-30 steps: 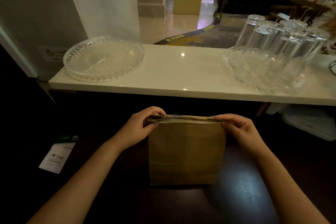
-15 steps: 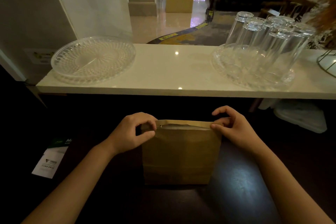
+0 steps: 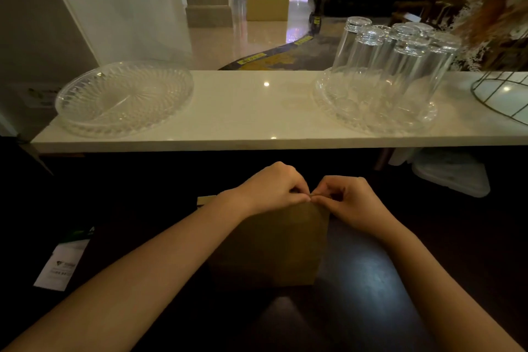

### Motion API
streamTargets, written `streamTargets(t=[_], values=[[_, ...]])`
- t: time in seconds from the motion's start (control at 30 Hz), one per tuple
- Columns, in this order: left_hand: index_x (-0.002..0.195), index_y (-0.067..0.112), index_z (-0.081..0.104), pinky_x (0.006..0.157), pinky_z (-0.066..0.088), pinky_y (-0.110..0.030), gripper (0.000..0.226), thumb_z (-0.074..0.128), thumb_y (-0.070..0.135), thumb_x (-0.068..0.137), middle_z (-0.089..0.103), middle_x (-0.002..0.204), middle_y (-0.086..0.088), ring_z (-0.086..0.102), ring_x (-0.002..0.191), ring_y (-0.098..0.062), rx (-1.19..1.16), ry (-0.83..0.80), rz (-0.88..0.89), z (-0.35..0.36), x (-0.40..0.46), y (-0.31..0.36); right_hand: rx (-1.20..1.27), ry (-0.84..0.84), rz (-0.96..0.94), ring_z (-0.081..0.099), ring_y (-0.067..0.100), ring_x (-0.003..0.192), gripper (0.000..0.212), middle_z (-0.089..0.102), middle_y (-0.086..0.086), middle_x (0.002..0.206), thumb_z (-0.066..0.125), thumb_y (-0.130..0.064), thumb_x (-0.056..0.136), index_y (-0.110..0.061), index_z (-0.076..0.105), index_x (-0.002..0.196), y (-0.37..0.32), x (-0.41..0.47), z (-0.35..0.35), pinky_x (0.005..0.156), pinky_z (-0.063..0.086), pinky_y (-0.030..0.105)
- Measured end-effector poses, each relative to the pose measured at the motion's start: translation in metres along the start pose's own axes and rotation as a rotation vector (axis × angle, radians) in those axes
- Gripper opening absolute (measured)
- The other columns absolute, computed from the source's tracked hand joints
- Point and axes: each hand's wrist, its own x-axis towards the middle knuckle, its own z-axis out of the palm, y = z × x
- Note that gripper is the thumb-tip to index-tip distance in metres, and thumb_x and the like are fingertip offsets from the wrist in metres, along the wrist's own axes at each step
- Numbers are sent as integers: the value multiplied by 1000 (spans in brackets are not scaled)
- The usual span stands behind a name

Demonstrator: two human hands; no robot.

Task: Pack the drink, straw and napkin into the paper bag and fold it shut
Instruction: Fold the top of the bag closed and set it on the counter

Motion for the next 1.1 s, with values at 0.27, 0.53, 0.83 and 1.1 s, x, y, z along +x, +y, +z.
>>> streamTargets(t=[0.27,0.53,0.83,1.1], values=[[100,17,71,75,39,-6,19,61,25,85,73,98,2,55,78,7,-15,-5,-102,-15,-37,-28,-53,46,-61,63,3,69,46,62,-12,65,70,-8,78,-45,48,63,6,-10,-2,60,45,8],[95,22,73,73,44,-3,15,63,25,84,66,84,18,59,80,15,-68,27,-226,-34,-85,-60,-30,19,-96,63,-3,70,40,61,-15,65,70,-7,78,-40,51,65,8,-7,-4,60,43,4],[84,16,73,68,48,-17,15,62,27,85,73,77,4,65,72,-6,213,118,-101,-45,-99,-57,-30,48,-86,65,0,77,34,67,-13,71,70,-8,78,-38,57,70,7,-8,-9,62,44,2],[77,22,70,66,46,-11,7,72,15,76,68,75,7,63,72,-4,-82,547,-285,-11,-111,-69,110,148,46,65,2,71,40,66,-12,70,69,-2,77,-41,60,73,16,-10,5,64,51,9]])
